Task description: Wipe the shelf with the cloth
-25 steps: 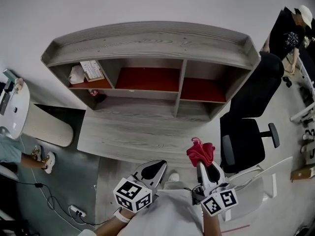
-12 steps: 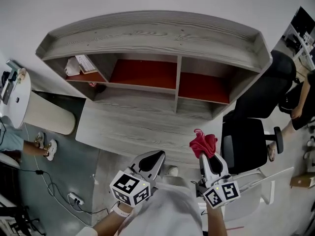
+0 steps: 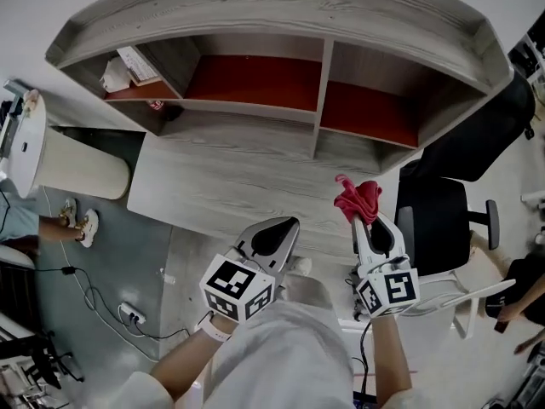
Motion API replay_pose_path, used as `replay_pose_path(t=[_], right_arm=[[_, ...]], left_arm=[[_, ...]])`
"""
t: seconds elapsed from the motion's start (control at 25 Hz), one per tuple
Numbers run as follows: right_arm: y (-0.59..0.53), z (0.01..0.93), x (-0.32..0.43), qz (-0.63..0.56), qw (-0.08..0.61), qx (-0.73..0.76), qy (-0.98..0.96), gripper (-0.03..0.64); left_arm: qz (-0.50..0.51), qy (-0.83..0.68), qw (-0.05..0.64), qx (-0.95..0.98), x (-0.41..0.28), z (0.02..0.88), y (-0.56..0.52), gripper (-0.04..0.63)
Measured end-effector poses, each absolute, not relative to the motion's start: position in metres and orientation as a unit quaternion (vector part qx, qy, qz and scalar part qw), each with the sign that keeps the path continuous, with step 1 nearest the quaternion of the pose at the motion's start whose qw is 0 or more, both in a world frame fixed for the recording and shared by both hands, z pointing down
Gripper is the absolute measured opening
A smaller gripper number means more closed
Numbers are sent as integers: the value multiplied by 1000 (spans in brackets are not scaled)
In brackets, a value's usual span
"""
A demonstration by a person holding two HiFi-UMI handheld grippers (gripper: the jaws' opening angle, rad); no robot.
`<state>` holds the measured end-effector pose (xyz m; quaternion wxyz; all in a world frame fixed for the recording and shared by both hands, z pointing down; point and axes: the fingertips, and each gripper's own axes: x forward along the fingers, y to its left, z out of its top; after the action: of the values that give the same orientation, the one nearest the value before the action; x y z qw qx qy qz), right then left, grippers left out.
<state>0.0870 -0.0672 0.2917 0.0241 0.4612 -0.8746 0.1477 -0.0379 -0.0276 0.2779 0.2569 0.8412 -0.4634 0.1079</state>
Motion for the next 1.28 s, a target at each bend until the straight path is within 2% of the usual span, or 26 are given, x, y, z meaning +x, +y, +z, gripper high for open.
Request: replay_pose_path(t=[0.36,0.56,0.76,1.28], right_arm=[[-122,350,72,142,58,446,-882,94],[-162,367,61,131,53,456,-879,94],[-192,392,51,122,58,468,-873,94],[-249,424,21,88,66,452,-885,94]], left_arm=[[101,-493,248,828,-61,301,-57,6],[104,-502,243,824,-70,322,-77,6],[102,-497,272,817,-70,345,-86,6],[107,-502,269,815,-74,378,-125,6]])
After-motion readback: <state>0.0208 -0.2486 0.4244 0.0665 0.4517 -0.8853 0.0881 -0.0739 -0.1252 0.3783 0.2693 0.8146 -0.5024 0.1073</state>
